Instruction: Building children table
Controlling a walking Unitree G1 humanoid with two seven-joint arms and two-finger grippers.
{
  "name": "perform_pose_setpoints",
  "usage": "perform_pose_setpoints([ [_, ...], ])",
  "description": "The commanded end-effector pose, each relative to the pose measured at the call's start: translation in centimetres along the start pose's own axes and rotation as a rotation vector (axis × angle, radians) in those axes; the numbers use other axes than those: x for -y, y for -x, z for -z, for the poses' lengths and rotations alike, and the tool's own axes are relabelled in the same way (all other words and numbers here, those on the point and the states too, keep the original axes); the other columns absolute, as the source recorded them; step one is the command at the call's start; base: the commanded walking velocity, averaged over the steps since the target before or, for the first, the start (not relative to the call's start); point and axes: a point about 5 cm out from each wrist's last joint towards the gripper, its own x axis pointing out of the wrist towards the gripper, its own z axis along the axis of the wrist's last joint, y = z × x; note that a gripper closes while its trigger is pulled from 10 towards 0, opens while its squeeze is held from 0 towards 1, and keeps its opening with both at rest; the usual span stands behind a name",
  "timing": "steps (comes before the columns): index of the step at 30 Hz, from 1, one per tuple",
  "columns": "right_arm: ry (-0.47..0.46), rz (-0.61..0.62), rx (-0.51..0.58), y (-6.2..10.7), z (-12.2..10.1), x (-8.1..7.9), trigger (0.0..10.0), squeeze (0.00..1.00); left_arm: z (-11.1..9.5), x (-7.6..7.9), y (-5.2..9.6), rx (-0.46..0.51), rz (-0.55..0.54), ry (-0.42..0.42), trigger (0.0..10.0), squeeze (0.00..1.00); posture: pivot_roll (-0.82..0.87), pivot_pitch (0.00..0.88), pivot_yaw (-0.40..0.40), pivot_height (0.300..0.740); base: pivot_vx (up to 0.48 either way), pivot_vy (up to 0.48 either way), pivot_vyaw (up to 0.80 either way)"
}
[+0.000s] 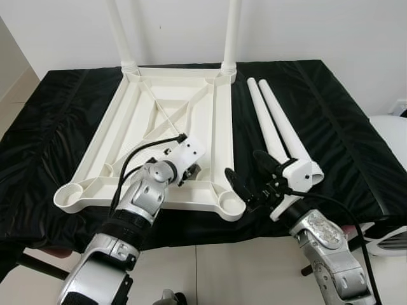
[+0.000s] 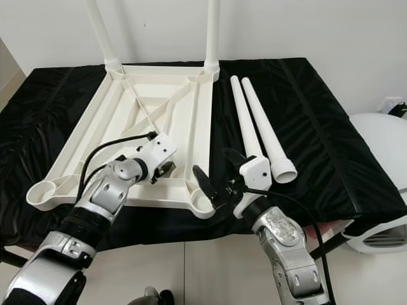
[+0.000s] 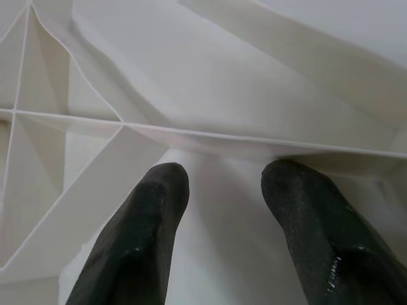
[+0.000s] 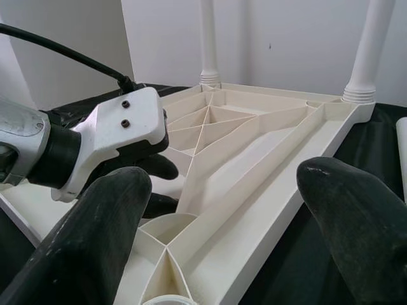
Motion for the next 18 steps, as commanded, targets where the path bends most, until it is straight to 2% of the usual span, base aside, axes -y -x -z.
perform_pose_setpoints([
  [1, 0.005, 0.011, -0.001, 0.1, 0.0, 0.2, 10.0, 0.00, 1.7, -0.9, -0.1, -0.064, -0.212, 0.001, 10.0, 0.00, -0.07, 0.120, 0.052, 0.740, 0.000, 0.000, 0.00],
  [5, 0.004, 0.011, 0.001, 0.0, 0.0, 0.1, 10.0, 0.00, 1.8, -1.7, 0.0, -0.065, -0.232, -0.008, 10.0, 0.00, -0.07, 0.118, 0.053, 0.740, 0.000, 0.000, 0.00],
  [8, 0.004, 0.010, 0.000, 0.0, 0.0, 0.0, 10.0, 0.00, 2.1, -2.3, 0.5, -0.072, -0.231, -0.024, 10.0, 0.00, -0.07, 0.116, 0.055, 0.740, 0.000, 0.000, 0.00],
  [13, 0.006, 0.009, -0.003, 0.1, 0.0, 0.2, 10.0, 0.00, 2.4, -3.7, 2.4, -0.072, -0.236, -0.066, 10.0, 0.00, -0.06, 0.113, 0.053, 0.740, 0.000, 0.000, 0.00],
  [14, 0.006, 0.009, -0.002, 0.0, 0.1, 0.3, 10.0, 0.00, 2.2, -4.3, 3.1, -0.064, -0.245, -0.061, 10.0, 0.00, -0.04, 0.109, 0.044, 0.740, 0.000, 0.000, 0.00],
  [17, 0.005, 0.009, 0.000, -0.1, 0.1, 0.4, 10.0, 0.00, 1.9, -5.0, 3.7, -0.053, -0.253, -0.063, 10.0, 0.00, -0.04, 0.107, 0.038, 0.740, 0.000, 0.000, 0.00],
  [18, 0.003, 0.005, 0.003, -0.3, 0.1, 0.4, 10.0, 0.00, 1.5, -5.7, 4.3, -0.039, -0.261, -0.064, 10.0, 0.00, -0.04, 0.107, 0.038, 0.740, 0.000, 0.000, 0.00],
])
